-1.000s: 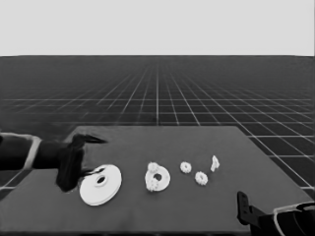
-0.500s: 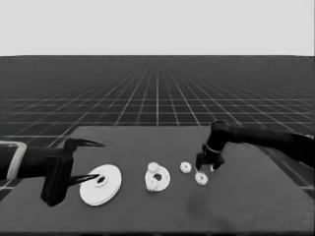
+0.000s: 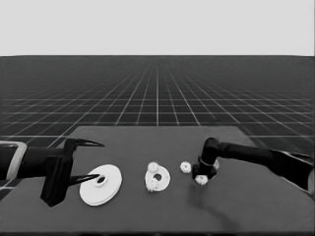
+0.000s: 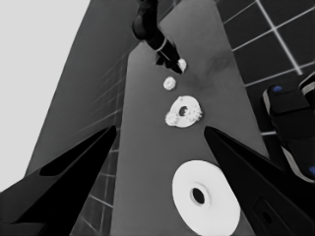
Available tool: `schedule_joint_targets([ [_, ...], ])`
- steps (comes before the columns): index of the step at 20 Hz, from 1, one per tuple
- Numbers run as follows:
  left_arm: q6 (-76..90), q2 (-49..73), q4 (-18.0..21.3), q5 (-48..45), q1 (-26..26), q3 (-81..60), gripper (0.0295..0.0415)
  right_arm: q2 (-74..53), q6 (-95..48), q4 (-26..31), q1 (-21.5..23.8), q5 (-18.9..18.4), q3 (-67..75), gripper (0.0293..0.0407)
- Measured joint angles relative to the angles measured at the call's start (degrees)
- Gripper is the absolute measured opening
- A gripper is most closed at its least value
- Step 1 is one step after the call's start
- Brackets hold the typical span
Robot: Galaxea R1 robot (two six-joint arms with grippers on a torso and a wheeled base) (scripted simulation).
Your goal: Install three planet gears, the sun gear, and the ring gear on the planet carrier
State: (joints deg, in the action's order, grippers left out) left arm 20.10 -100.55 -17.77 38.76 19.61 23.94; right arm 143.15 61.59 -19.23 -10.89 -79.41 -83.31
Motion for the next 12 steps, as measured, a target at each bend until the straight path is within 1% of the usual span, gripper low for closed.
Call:
schedule_joint_targets([
  [4, 0.00, 0.00, 0.00, 0.00, 0.00, 0.00, 0.0385, 0.18, -0.16, -0.29, -0.33, 0.29, -0.44, 0.0385],
  [6, 0.00, 0.00, 0.00, 0.00, 0.00, 0.00, 0.0385, 0.19, -0.18, -0.32, -0.36, 0.31, -0.48, 0.0314],
  [7, 0.00, 0.00, 0.00, 0.00, 0.00, 0.00, 0.0385, 0.19, -0.18, -0.33, -0.34, 0.31, -0.49, 0.0312],
  [12, 0.00, 0.00, 0.00, 0.00, 0.00, 0.00, 0.0385, 0.20, -0.18, -0.34, -0.34, 0.32, -0.50, 0.0312],
])
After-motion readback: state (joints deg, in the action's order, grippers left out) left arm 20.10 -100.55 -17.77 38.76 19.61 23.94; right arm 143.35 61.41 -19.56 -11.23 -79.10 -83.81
